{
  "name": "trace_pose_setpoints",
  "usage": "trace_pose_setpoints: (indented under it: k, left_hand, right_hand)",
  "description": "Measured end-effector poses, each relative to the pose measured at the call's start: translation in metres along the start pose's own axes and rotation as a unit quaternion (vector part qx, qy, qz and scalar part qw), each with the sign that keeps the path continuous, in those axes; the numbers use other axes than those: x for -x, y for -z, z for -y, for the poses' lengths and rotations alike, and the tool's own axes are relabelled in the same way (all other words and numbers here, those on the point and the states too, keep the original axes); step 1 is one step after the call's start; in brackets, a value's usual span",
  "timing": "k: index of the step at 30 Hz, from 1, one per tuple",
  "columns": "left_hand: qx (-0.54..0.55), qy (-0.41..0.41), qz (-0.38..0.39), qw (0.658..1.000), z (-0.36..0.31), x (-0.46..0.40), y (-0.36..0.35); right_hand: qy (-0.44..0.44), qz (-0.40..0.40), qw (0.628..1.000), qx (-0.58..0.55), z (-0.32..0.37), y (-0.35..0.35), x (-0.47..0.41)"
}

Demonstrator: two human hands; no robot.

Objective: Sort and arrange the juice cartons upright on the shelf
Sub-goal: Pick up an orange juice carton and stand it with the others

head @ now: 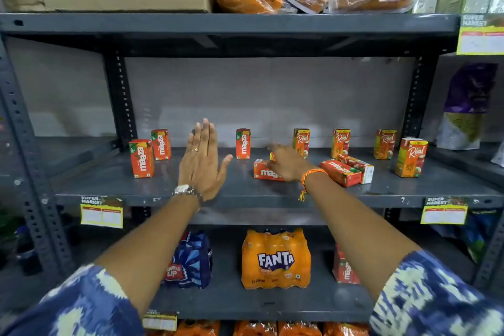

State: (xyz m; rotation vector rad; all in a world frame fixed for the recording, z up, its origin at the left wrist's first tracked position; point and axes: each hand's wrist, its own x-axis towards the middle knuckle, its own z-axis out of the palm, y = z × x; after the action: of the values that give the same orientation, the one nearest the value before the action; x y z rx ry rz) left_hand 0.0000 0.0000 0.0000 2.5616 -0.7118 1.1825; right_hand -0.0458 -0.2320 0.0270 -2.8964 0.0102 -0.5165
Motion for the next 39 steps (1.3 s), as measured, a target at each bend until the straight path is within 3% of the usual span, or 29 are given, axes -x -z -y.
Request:
trace_pose_setpoints:
  k: [4, 8, 14, 16, 19, 22, 24, 34, 39]
  left_hand:
    - [0.024, 0.008, 0.064, 0.998, -0.001, 0.051, -0.02]
    - [0.023, 0.009, 0.101, 0.995, 0.017, 0.086, -0.027]
    - [0.028, -0.01, 0.085, 0.996, 0.023, 0.093, -0.022]
    - [0.034, 0.0, 0.073, 0.997, 0.021, 0.095, -0.025]
    - [0.048, 0.012, 0.058, 0.997, 0.018, 0.095, -0.028]
    - [0.055, 0.013, 0.05, 0.997, 0.017, 0.094, -0.031]
    - [0.056, 0.014, 0.051, 0.997, 0.017, 0.094, -0.031]
    - [0.068, 0.023, 0.062, 0.995, 0.018, 0.096, -0.031]
    - [0.069, 0.023, 0.062, 0.995, 0.02, 0.095, -0.032]
  right_hand:
    - [-0.006, 0.028, 0.995, 0.096, 0.004, -0.008, 0.008]
    - [-0.012, 0.025, 0.994, 0.107, 0.004, -0.012, 0.006]
    - [-0.054, 0.015, 0.992, -0.113, -0.004, 0.001, 0.004]
    - [-0.078, 0.0, 0.959, -0.273, -0.004, 0.006, 0.011]
    - [-0.102, -0.018, 0.861, -0.498, -0.001, 0.006, 0.023]
    - [-0.103, -0.035, 0.78, -0.616, 0.0, -0.003, 0.029]
    - [-0.099, -0.032, 0.755, -0.647, 0.002, -0.01, 0.031]
    - [-0.096, -0.035, 0.734, -0.671, 0.017, -0.007, 0.018]
    - [-0.117, -0.038, 0.777, -0.618, 0.02, 0.006, 0.014]
